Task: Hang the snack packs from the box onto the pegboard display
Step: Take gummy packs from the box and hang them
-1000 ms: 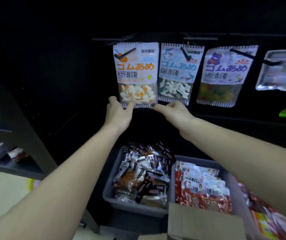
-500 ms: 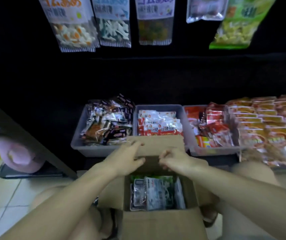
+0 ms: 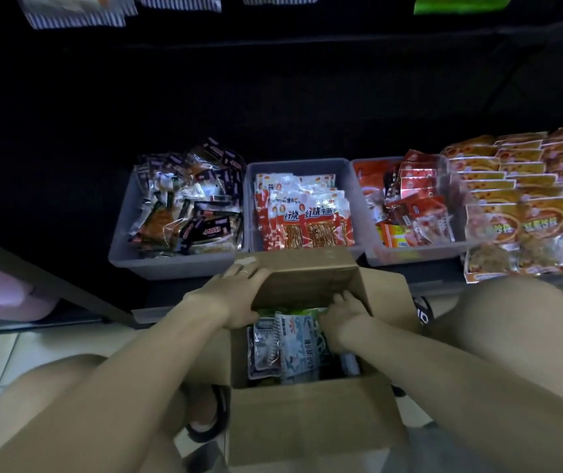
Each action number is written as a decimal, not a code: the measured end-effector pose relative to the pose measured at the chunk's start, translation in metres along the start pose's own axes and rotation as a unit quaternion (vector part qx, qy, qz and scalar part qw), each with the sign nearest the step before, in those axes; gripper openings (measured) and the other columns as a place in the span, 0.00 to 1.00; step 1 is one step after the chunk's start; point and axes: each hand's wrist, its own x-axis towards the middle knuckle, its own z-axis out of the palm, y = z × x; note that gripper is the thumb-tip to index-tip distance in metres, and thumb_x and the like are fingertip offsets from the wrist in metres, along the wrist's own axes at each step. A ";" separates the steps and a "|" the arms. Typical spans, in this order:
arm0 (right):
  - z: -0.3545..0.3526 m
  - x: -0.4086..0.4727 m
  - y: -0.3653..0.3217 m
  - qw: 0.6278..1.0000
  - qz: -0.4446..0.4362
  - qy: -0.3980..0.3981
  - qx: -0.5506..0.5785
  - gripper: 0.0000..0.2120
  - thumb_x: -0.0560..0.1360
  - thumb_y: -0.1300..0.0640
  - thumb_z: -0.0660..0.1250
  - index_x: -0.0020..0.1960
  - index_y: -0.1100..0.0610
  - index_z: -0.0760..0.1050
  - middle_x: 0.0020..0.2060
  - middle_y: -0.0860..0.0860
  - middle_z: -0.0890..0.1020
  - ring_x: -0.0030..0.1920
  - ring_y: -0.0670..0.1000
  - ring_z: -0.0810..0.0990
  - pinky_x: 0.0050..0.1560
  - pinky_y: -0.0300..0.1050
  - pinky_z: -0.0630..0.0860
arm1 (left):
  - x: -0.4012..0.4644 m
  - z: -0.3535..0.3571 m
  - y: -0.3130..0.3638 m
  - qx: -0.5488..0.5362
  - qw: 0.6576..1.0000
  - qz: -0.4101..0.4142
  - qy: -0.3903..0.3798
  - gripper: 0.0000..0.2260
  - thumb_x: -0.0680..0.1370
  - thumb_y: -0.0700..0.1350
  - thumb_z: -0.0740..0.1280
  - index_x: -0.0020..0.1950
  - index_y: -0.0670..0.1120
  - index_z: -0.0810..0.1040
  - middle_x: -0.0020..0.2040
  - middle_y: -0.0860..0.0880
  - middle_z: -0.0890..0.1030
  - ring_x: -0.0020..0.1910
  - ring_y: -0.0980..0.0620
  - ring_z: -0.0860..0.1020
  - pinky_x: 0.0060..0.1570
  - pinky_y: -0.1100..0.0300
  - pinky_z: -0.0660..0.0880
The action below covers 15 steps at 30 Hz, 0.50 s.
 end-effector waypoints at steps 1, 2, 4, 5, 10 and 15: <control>0.002 0.003 -0.003 0.998 0.002 -0.006 -0.057 0.28 0.83 0.49 0.61 0.80 0.54 0.61 0.79 0.57 0.64 0.79 0.63 0.58 0.78 0.61 0.53 | 0.001 0.000 0.000 0.002 1.000 -0.002 -0.013 0.42 0.80 0.51 0.70 0.85 0.55 0.46 0.86 0.50 0.45 0.84 0.44 0.48 0.80 0.44 0.57; 0.006 0.007 -0.005 0.996 0.004 -0.012 -0.090 0.29 0.83 0.46 0.60 0.82 0.54 0.59 0.81 0.57 0.61 0.81 0.64 0.54 0.80 0.64 0.48 | 0.001 0.000 -0.001 0.004 1.000 -0.003 -0.023 0.43 0.80 0.51 0.71 0.85 0.55 0.44 0.86 0.51 0.43 0.84 0.44 0.46 0.81 0.45 0.55; 0.015 0.018 -0.007 0.994 0.016 -0.015 -0.105 0.32 0.84 0.45 0.60 0.83 0.54 0.55 0.82 0.57 0.56 0.82 0.65 0.50 0.79 0.67 0.43 | 0.003 0.001 -0.003 0.003 0.999 -0.002 -0.032 0.45 0.79 0.50 0.72 0.85 0.56 0.43 0.86 0.51 0.42 0.84 0.45 0.44 0.82 0.45 0.54; 0.017 0.022 -0.008 0.994 0.023 -0.012 -0.104 0.34 0.83 0.44 0.61 0.83 0.54 0.53 0.82 0.58 0.56 0.82 0.66 0.49 0.79 0.68 0.43 | 0.004 0.000 -0.004 0.002 0.999 -0.001 -0.036 0.45 0.79 0.50 0.72 0.85 0.56 0.42 0.86 0.51 0.41 0.84 0.45 0.43 0.81 0.44 0.55; 0.009 0.036 -0.010 0.998 0.038 -0.006 -0.046 0.25 0.84 0.50 0.59 0.80 0.53 0.62 0.77 0.58 0.68 0.76 0.62 0.65 0.76 0.60 0.58 | 0.009 0.001 -0.010 -0.009 0.999 0.000 -0.048 0.46 0.79 0.48 0.72 0.84 0.58 0.41 0.85 0.54 0.40 0.84 0.45 0.43 0.80 0.43 0.60; -0.001 0.052 -0.011 0.944 0.002 0.016 0.329 0.27 0.79 0.61 0.65 0.76 0.55 0.63 0.67 0.60 0.75 0.65 0.61 0.78 0.63 0.55 0.78 | 0.015 0.010 -0.014 -0.015 0.999 -0.010 -0.042 0.47 0.78 0.52 0.73 0.83 0.62 0.41 0.85 0.54 0.40 0.83 0.41 0.51 0.76 0.41 0.67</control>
